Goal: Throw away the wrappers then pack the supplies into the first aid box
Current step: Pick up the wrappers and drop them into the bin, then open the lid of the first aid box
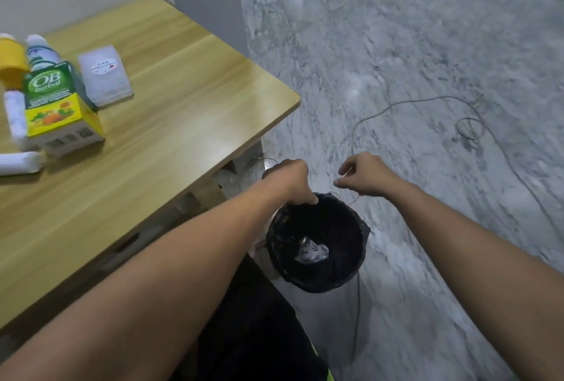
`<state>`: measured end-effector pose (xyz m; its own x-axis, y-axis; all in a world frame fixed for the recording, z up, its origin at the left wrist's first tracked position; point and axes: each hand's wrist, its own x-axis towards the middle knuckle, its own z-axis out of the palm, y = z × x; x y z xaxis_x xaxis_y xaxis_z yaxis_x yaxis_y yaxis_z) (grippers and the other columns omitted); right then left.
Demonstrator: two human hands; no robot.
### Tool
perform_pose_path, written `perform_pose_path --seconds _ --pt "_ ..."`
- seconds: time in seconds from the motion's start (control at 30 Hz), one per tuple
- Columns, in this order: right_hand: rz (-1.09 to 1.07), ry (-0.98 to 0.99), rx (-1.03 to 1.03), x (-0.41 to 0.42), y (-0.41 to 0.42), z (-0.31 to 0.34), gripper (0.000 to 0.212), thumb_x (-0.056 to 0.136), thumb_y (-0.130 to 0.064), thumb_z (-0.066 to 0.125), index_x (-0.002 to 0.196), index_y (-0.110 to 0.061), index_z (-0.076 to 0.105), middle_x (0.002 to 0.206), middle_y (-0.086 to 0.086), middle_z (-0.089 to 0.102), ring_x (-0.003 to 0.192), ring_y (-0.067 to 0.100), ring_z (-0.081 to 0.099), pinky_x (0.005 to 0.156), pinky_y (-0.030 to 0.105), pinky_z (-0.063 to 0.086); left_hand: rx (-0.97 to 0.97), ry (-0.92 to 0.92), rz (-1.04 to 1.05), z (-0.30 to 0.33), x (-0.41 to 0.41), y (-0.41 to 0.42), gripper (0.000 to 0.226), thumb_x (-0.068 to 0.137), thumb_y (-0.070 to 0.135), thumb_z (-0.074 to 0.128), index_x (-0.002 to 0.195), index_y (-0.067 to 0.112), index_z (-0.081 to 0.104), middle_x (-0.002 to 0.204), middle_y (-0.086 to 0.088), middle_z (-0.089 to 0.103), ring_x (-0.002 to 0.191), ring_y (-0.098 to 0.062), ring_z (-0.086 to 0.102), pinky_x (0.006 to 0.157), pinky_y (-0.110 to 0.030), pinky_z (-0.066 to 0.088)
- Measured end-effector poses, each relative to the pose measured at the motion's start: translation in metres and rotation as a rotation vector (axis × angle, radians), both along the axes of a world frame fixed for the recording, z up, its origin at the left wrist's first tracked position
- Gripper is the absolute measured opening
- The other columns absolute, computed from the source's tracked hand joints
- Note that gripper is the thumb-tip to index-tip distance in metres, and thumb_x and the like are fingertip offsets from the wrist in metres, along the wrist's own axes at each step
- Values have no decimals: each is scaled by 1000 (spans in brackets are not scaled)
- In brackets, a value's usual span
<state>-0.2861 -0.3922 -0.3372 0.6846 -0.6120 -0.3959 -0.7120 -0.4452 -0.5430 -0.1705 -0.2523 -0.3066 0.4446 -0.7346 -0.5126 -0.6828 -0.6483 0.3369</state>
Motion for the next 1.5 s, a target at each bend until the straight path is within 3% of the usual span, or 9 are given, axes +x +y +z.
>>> perform_pose_path --seconds 0.1,0.23,0.3,0.43,0.53,0.73,0.9,1.2,1.5 --pt "61 -32 0 9 1 35 30 77 -27 79 100 -11 67 87 5 71 72 23 69 61 32 57 -10 20 -69 27 -2 -4 49 73 42 77 107 11 57 108 -6 63 98 -26 64 85 -41 55" --pt "182 -56 -28 29 8 94 34 78 -28 78 105 -10 66 86 9 73 79 24 72 68 40 62 -44 65 -77 79 3 7 38 77 40 75 97 14 56 81 -7 64 53 -14 56 43 -23 46" --pt "245 -74 -38 43 15 127 35 79 -27 78 106 -9 65 90 9 73 80 20 72 66 35 61 -98 130 -27 107 9 20 44 78 37 76 107 7 62 74 -5 65 52 -12 58 33 -16 42" --pt "356 -99 -85 70 41 185 36 80 -27 77 108 -7 66 91 9 74 77 18 71 64 33 60 -230 309 59 156 28 58 52 75 28 81 116 1 62 86 -10 69 70 -21 70 61 -30 61" --pt "430 -160 -121 96 70 221 36 81 -25 76 109 -5 66 92 10 73 75 18 70 62 32 59 -301 287 134 187 56 94 51 75 28 80 116 3 62 99 -14 71 78 -24 71 65 -32 61" --pt "608 -250 -191 166 155 263 34 78 -27 78 104 -8 68 90 12 74 76 25 72 69 40 61 -371 5 353 222 120 194 50 72 31 83 108 2 65 98 -14 72 78 -22 64 70 -34 55" --pt "773 -366 -291 227 248 274 26 80 -22 77 101 -8 71 87 9 75 57 12 61 56 24 50 -385 -368 501 240 164 293 52 68 36 84 109 9 69 104 -8 72 94 -24 66 84 -35 54" --pt "1000 -577 -524 316 381 248 26 79 -26 72 104 -16 70 98 2 72 92 23 65 81 37 54 -362 -758 661 227 222 427 62 74 29 79 129 16 55 135 -5 55 125 -25 48 100 -39 44" --pt "1169 -840 -930 351 400 207 52 71 -22 83 116 -5 62 130 19 59 119 36 57 96 44 48 -338 -826 595 185 253 464 69 86 15 68 146 18 34 156 -2 31 144 -20 25 115 -36 22"
